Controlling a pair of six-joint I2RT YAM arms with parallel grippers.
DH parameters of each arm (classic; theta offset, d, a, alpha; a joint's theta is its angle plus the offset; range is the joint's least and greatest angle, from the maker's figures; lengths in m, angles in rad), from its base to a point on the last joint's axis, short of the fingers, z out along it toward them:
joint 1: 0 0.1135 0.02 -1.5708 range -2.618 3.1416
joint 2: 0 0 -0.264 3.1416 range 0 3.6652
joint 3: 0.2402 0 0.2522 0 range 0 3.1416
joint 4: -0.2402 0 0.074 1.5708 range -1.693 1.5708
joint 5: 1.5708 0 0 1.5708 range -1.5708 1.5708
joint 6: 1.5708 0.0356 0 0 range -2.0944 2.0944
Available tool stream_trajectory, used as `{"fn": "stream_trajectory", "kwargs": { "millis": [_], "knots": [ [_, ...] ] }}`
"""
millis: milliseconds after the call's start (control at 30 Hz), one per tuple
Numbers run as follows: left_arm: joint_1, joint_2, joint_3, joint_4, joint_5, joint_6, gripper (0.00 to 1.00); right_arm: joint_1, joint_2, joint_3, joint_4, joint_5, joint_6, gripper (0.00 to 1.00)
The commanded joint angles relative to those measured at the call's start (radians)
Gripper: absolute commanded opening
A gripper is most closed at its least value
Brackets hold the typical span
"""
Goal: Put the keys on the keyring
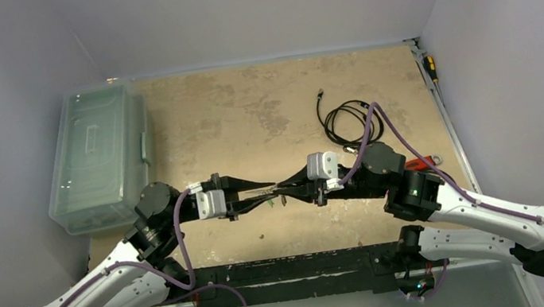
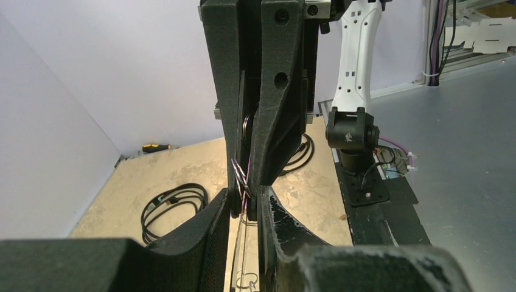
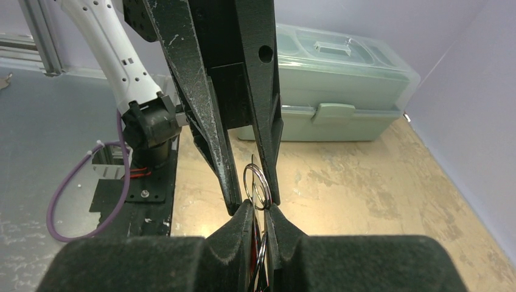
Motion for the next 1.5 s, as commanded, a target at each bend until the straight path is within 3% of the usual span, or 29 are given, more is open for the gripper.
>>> {"fn": "stream_trajectory", "kwargs": {
  "millis": [0, 300, 833, 1033, 1467],
  "knots": [
    [-0.002, -0.001, 0.000, 0.036, -0.003, -0.033, 0.24, 0.004, -0.006, 0.017, 0.092, -0.040, 0.010, 0.00],
    [-0.001, -0.025, 0.011, 0.040, -0.030, -0.090, 0.30, 0.004, -0.015, 0.013, 0.091, -0.022, 0.006, 0.00],
    [-0.001, -0.033, 0.010, 0.043, -0.070, -0.104, 0.15, 0.004, -0.016, 0.013, 0.099, -0.031, 0.009, 0.00],
    [-0.002, -0.004, 0.010, 0.051, -0.088, -0.104, 0.01, 0.004, -0.009, 0.019, 0.094, -0.047, 0.009, 0.00],
    [0.000, -0.009, -0.047, 0.139, -0.111, -0.104, 0.00, 0.004, 0.031, 0.034, 0.104, -0.037, 0.031, 0.01]
  ]
}}
